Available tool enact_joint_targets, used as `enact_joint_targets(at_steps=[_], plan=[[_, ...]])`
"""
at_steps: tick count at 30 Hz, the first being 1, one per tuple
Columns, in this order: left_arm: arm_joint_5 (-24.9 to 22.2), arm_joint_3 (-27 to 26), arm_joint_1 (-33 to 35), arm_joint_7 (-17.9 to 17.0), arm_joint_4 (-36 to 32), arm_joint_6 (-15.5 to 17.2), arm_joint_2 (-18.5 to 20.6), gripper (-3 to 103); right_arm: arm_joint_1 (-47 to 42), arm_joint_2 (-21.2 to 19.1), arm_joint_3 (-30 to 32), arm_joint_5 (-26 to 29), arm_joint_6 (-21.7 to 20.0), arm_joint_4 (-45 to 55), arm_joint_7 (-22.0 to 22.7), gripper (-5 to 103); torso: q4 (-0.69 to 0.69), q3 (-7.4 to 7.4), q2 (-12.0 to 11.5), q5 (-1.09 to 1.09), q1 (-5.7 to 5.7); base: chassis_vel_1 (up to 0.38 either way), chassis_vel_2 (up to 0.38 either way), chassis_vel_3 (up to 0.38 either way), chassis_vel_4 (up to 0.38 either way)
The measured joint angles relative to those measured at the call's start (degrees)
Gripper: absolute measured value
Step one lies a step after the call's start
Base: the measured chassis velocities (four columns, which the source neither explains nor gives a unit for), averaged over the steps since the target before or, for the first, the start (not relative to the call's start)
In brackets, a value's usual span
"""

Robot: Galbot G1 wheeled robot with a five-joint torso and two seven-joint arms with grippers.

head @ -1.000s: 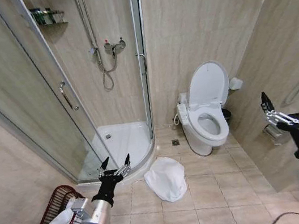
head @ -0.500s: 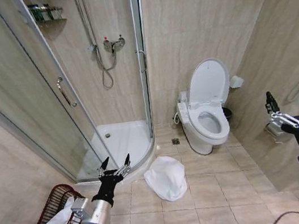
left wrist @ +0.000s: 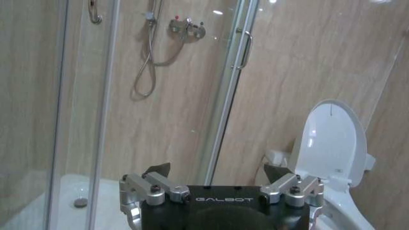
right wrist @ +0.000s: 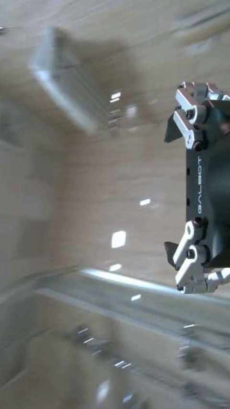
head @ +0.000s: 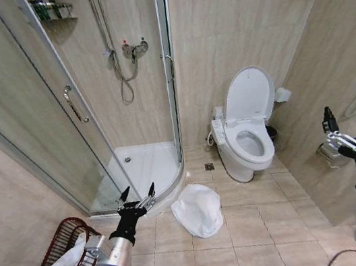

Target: Discard the used towel into the hamper.

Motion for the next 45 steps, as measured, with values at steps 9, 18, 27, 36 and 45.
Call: enact_joint_targets(at_steps=[9, 18, 27, 36, 45], plan=[[0.0, 0.0, 0.0, 0.0, 0.0, 0.0, 0.0, 99, 0.1, 1.7, -3.6, 2.5, -11.1, -3.5, 4.8, 100, 0.02, -1.34, -2.5, 0.00, -1.13, 0.000, 0.000, 0.000, 0.000], [0.0, 0.0, 0.0, 0.0, 0.0, 0.0, 0.0, 99, -0.5, 2.7, -7.3, 5.7, -13.8, -10.3, 7.7, 100, 0.02, -2.74, -4.9, 0.00, -2.19, 0.000, 0.000, 0.000, 0.000], [0.0, 0.0, 0.0, 0.0, 0.0, 0.0, 0.0, 99, -1.8, 4.0, -9.2, 2.5, -10.2, -12.8, 5.7, 100, 0.01, -4.09, -7.4, -0.02, -3.29, 0.000, 0.000, 0.000, 0.000], [0.0, 0.0, 0.0, 0.0, 0.0, 0.0, 0.0, 99, -5.3, 3.5, -8.6, -1.7, 2.5, -20.0, 6.4, 100, 0.01, -5.57, -10.0, -0.01, -4.43, 0.000, 0.000, 0.000, 0.000], [0.0, 0.0, 0.0, 0.0, 0.0, 0.0, 0.0, 99, -5.1, 4.3, -10.1, -4.1, 4.9, -19.5, 5.9, 100, 0.02, -6.91, -12.4, -0.02, -5.46, 0.000, 0.000, 0.000, 0.000]])
